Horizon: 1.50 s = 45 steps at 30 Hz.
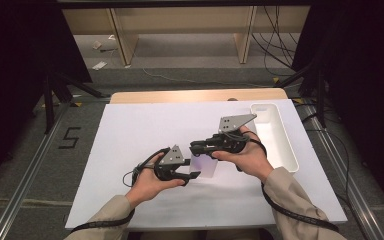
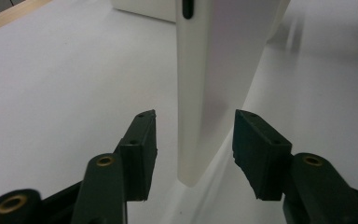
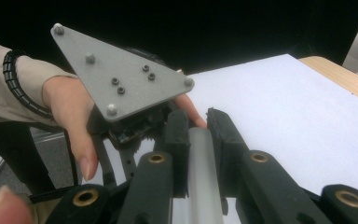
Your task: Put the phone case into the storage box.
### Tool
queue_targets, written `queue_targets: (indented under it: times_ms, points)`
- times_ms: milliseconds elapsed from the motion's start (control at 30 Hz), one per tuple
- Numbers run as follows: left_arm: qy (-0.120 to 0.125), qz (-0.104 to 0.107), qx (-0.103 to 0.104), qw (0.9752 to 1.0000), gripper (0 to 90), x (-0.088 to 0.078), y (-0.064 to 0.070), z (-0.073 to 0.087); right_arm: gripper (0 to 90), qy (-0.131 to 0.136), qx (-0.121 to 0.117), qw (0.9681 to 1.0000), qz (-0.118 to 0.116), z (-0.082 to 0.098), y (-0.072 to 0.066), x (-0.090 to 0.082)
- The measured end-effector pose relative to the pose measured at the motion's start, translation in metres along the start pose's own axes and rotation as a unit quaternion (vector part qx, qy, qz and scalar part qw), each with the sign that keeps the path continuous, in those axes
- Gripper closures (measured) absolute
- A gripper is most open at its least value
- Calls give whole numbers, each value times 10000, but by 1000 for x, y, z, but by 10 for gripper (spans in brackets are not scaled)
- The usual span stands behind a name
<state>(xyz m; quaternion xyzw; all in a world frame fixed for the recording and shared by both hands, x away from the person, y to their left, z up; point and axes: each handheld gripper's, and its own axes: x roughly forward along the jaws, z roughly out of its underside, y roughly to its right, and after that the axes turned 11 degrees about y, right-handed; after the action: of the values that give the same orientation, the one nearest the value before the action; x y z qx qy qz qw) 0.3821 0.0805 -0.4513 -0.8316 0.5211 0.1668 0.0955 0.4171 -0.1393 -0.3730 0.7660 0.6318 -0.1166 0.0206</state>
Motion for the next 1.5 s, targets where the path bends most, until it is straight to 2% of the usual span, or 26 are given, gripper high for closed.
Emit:
queue_targets:
  times_ms: [233,533,700,1033,1233,1400,1500]
  points:
    - [-5,181,118,9998,636,1,0,1,800,-18,-27,10000,-33,1,-1,2]
    - [-122,301,214,9992,697,-1,-2,0,797,-62,-45,9999,-103,0,-1,2]
    - [-197,328,199,9991,746,-2,-3,-1,769,-80,-121,9998,-129,1,-2,2]
    - [-235,520,105,9983,778,-4,-3,-5,748,-37,-242,9995,-193,-1,-2,1]
    - [-218,625,67,9978,807,-5,-3,-7,635,10,-271,9995,-180,-3,-1,-2]
    - [-188,581,-36,9981,809,-6,-3,-8,551,100,-303,9995,-61,-1,1,-3]
    - [-184,523,-77,9984,809,-6,-4,-8,430,186,-312,9993,130,-1,4,-4]
